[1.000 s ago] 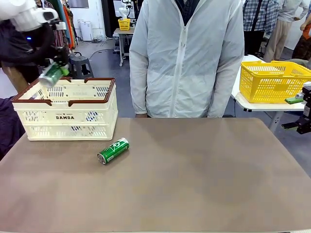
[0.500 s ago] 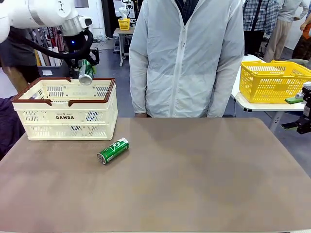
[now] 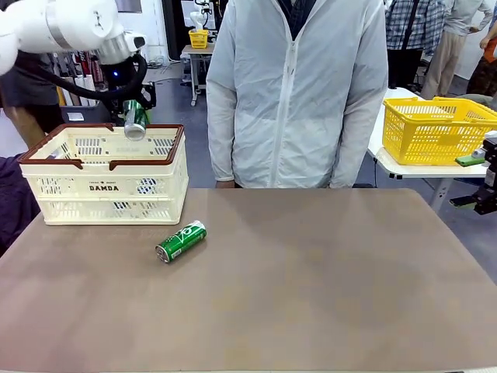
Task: Place the drinks into the Shopping basket.
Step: Pick up one drink and place it into the Shopping basket.
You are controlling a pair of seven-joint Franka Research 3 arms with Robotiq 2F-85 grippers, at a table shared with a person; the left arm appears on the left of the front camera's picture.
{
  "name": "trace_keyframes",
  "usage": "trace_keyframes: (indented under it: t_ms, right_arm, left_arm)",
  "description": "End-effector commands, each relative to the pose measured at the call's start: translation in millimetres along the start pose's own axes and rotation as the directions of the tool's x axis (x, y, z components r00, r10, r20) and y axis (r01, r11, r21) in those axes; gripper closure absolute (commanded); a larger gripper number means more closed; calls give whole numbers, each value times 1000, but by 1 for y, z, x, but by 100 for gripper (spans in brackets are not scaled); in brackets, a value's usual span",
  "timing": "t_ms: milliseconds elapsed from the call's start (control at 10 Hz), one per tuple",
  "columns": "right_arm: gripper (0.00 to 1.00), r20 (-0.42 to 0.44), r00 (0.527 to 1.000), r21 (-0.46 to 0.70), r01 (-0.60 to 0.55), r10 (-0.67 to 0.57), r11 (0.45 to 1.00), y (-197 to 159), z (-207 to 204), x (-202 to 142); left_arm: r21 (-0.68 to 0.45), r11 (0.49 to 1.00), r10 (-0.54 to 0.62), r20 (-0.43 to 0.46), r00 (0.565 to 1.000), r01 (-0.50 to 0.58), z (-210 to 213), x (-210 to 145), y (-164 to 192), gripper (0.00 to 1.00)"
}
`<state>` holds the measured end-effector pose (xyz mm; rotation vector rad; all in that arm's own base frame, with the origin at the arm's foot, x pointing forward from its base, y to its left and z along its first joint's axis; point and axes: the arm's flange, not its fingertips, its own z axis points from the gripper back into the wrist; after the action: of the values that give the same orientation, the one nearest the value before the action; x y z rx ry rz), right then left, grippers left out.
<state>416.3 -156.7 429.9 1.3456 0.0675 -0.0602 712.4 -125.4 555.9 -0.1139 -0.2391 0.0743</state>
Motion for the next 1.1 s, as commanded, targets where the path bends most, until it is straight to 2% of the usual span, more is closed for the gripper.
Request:
trace_keyframes:
  t_ms: [0,200,400,600,800,900,1000]
  right_arm:
    - [0,-7,1000,-24,18,-19,1000,4,2,0]
    - [0,-7,1000,-24,18,-19,1000,4,2,0]
    - [0,-7,1000,-24,18,-19,1000,4,2,0]
    - [0,-7,1000,-24,18,-19,1000,4,2,0]
    - [0,-7,1000,-24,18,-19,1000,4,2,0]
    - [0,-7,1000,-24,18,-19,1000,4,2,0]
    - [0,-7,1000,-24,18,-19,1000,4,2,0]
  left_arm:
    - [19,1000,-15,29,999,14,-39,-9,4,100]
    - [-17,1000,18,64,998,-16,-83,-14,8,100]
    - [-22,998,-51,3,999,51,-111,-25,4,100]
    - [2,998,-58,-29,998,58,-129,-27,4,100]
    - [-8,999,-50,-35,998,50,-129,-29,7,100]
    - [-15,999,-47,-37,998,47,-129,-27,9,83]
    - [-15,999,-48,-52,998,47,-129,-27,8,29]
